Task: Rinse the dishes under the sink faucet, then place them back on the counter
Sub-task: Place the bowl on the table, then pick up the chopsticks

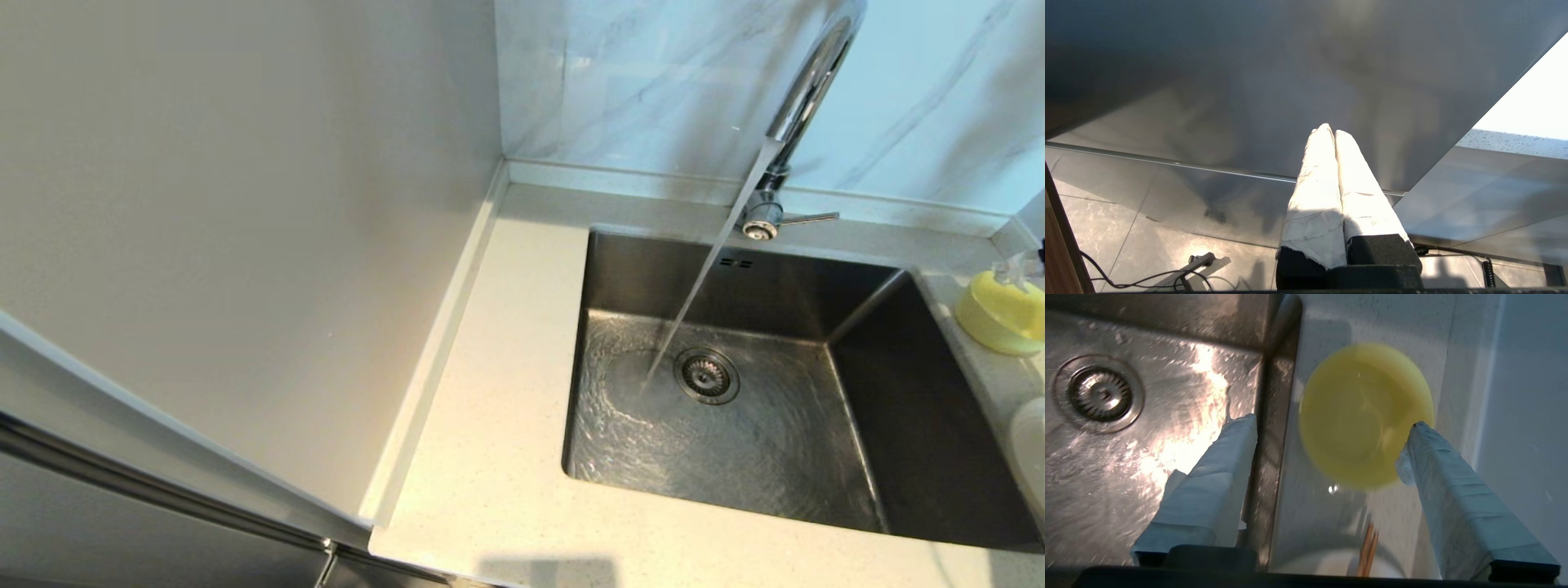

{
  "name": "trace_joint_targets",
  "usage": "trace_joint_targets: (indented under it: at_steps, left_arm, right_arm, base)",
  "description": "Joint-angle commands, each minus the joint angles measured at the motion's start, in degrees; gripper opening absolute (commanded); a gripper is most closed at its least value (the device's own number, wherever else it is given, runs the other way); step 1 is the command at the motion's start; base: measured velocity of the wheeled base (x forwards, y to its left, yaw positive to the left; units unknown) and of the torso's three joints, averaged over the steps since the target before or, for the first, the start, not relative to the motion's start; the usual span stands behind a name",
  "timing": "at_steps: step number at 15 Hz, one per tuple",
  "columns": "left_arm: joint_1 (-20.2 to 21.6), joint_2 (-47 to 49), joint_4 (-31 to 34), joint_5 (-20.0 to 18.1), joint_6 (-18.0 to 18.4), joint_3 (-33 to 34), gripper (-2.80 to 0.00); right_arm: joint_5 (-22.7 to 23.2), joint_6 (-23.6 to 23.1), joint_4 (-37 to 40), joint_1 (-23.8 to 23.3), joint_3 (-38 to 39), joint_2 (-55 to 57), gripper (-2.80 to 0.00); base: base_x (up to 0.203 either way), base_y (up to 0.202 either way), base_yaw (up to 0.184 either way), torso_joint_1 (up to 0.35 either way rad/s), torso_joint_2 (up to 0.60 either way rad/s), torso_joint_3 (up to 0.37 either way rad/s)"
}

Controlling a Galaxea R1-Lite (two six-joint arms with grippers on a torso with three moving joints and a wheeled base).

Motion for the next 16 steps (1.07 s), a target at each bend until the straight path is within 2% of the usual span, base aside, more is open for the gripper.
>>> trace_joint_targets:
  at_steps: [1, 5, 6, 7, 9, 11, 13, 15, 16]
  left_arm:
    - [0.00, 0.00, -0.02, 0.00, -0.01, 0.00, -2.80]
    - [0.00, 0.00, -0.02, 0.00, -0.01, 0.00, -2.80]
    - [0.00, 0.00, -0.02, 0.00, -0.01, 0.00, -2.80]
    - [0.00, 0.00, -0.02, 0.00, -0.01, 0.00, -2.80]
    - [0.00, 0.00, -0.02, 0.00, -0.01, 0.00, -2.80]
    - [0.00, 0.00, -0.02, 0.00, -0.01, 0.00, -2.80]
    - [0.00, 0.00, 0.05, 0.00, -0.01, 0.00, -2.80]
    - [0.00, 0.00, 0.07, 0.00, -0.01, 0.00, -2.80]
    - [0.00, 0.00, -0.02, 0.00, -0.01, 0.00, -2.80]
  right_arm:
    - [0.02, -0.14, 7.29, -0.14, 1.85, -10.40, 0.00]
    - [-0.60, 0.16, 52.03, -2.34, -1.94, -22.12, 0.00]
    - [-0.68, 0.30, 58.09, -3.93, -2.27, -25.01, 0.00]
    - [-0.92, 0.62, 59.89, -6.46, -1.25, -26.97, 0.00]
    - [-2.16, 3.38, 60.08, -8.47, 0.42, -28.55, 0.00]
    - [-4.23, 8.87, 57.62, -8.97, 0.93, -24.59, 0.00]
    - [-1.88, 9.58, 49.99, -9.58, 3.83, -20.86, 0.00]
    - [-0.57, 5.56, 38.42, -12.04, 8.32, -16.85, 0.00]
    - [0.01, -0.34, 33.64, -14.37, 10.51, -14.40, 0.00]
  base:
    - [0.000, 0.000, 0.000, 0.000, 0.00, 0.000]
    - [0.000, 0.000, 0.000, 0.000, 0.00, 0.000]
    - [0.000, 0.000, 0.000, 0.000, 0.00, 0.000]
    - [0.000, 0.000, 0.000, 0.000, 0.00, 0.000]
    - [0.000, 0.000, 0.000, 0.000, 0.00, 0.000]
    - [0.000, 0.000, 0.000, 0.000, 0.00, 0.000]
    - [0.000, 0.000, 0.000, 0.000, 0.00, 0.000]
    - [0.000, 0.000, 0.000, 0.000, 0.00, 0.000]
    - [0.000, 0.000, 0.000, 0.000, 0.00, 0.000]
